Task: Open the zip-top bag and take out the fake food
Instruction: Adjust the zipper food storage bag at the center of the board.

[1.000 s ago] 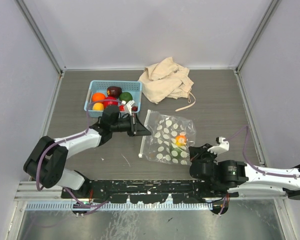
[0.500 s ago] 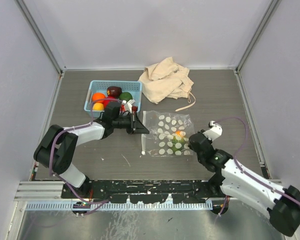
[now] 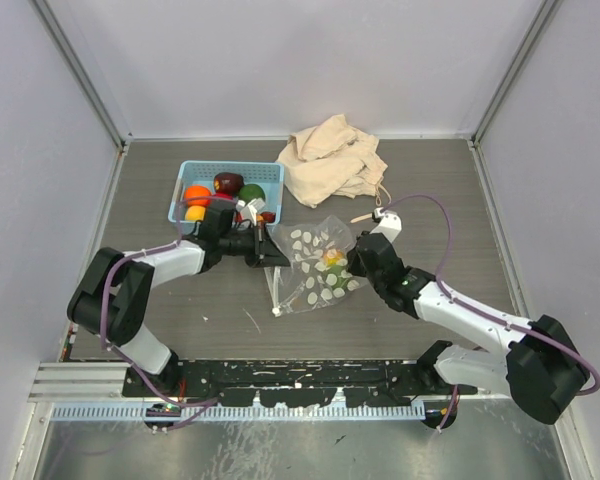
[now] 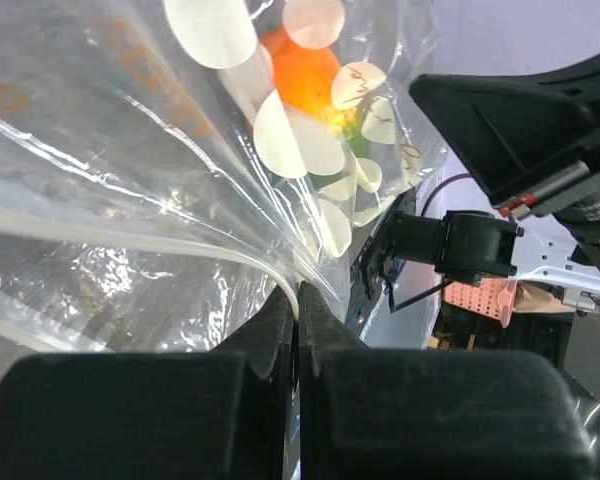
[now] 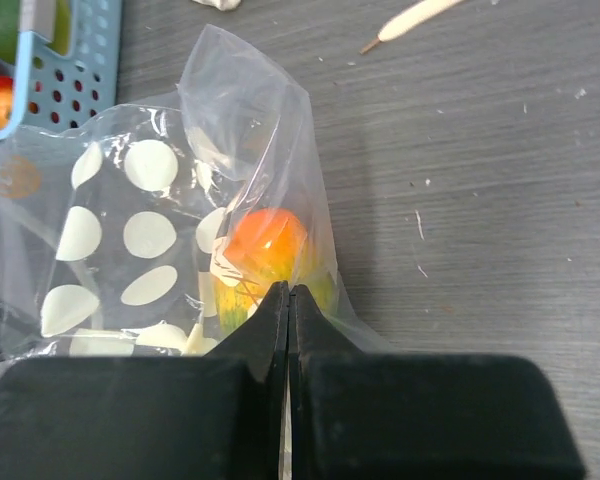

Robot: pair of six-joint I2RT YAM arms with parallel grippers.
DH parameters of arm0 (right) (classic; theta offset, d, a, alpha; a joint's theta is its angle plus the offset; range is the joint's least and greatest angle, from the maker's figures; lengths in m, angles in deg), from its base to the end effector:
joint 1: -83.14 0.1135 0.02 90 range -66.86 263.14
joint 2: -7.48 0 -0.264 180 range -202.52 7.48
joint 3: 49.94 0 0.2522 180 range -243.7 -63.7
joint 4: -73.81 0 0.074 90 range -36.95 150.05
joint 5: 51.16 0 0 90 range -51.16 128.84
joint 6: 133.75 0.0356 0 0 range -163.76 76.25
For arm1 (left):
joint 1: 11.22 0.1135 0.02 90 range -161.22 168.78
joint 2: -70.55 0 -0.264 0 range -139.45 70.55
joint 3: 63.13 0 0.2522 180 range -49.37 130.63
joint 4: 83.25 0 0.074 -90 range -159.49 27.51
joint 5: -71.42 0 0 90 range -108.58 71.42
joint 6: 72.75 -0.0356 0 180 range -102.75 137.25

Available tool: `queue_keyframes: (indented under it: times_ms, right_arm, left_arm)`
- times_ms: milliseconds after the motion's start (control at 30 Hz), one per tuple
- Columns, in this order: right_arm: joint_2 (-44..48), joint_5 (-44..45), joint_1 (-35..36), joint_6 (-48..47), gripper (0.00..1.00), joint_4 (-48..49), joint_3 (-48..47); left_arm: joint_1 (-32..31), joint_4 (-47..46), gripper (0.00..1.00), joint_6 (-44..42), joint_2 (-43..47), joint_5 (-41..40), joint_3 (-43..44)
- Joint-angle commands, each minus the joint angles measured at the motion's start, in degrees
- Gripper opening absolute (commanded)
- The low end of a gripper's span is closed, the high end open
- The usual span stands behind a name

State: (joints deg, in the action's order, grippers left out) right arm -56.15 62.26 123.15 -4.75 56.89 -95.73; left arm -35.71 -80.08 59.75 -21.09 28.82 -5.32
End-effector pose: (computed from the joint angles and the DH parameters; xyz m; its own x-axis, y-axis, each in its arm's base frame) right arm 0.1856 0.1373 0.2120 -0.5532 0.2896 -0.7811 0.0107 0.9400 0.3409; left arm 0.2762 -0.1546 0.1779 -0.9548 -0.0676 -0.2895 0.2313 0.4430 -0.8662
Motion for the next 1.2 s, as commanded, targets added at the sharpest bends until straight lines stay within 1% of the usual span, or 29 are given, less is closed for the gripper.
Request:
queue_keyframes:
  times_ms: [0, 167, 367, 500, 600, 733, 767, 800, 833, 867, 933, 1033, 1167]
  right_arm:
    - [1.21, -2.31, -0.06, -3.38, 0.01, 3.51, -3.12]
    - [3.84, -4.81, -0.09, -3.36, 0.01, 3.76, -3.31]
    - [2.69, -13.01, 0.12, -4.38, 0.01, 7.20, -3.53]
    - [2.22, -11.56, 0.13, -4.19, 0.01, 8.08, -3.35]
    - [3.07, -7.52, 0.11, -4.37, 0.01, 6.96, -3.16]
    - [5.38, -7.01, 0.07, -5.21, 0.01, 6.25, -3.63]
    - [5.31, -6.23, 0.05, -5.40, 0.01, 5.82, -3.61]
    - [4.77, -5.40, -0.01, -5.61, 0.01, 5.04, -3.58]
    - [4.16, -4.78, -0.03, -5.71, 0.01, 4.27, -3.53]
    - [3.40, -4.71, -0.21, -5.56, 0.01, 3.62, -3.34]
    - [2.26, -4.85, -0.31, -4.92, 0.01, 3.17, -2.58]
    - [1.21, -4.50, -0.45, -4.23, 0.01, 3.93, -0.54]
    - [0.51, -4.45, -0.55, -4.17, 0.01, 4.02, 0.05]
  left_arm:
    - [0.92, -1.50, 0.00, -0.41, -0.02, 1.95, 1.02]
    - [1.07, -2.16, 0.00, 0.10, 1.11, 1.48, 0.09]
    - [1.16, -4.01, 0.00, 1.32, -0.07, 2.01, -0.58]
    - [1.19, -5.26, 0.00, 2.03, -0.25, 2.21, -1.15]
    - [1.65, -4.92, 0.00, 1.36, -0.60, 2.14, -1.42]
    - [2.07, -5.85, 0.00, 0.59, -1.98, 2.49, -1.83]
    - [2.20, -7.13, 0.03, 0.88, -2.39, 3.08, -2.23]
    - [2.31, -8.14, 0.08, 1.13, -2.62, 3.41, -2.59]
    - [2.57, -8.69, 0.18, 1.13, -2.78, 3.43, -3.17]
    - [2.79, -9.01, 0.25, 0.84, -2.59, 3.41, -3.71]
    - [3.36, -9.05, 0.34, 0.09, -1.27, 2.88, -5.13]
    - [4.28, -7.35, 0.44, -1.65, 1.40, 0.63, -7.13]
    - [5.16, -4.67, 0.51, -3.26, 6.55, -4.17, -10.18]
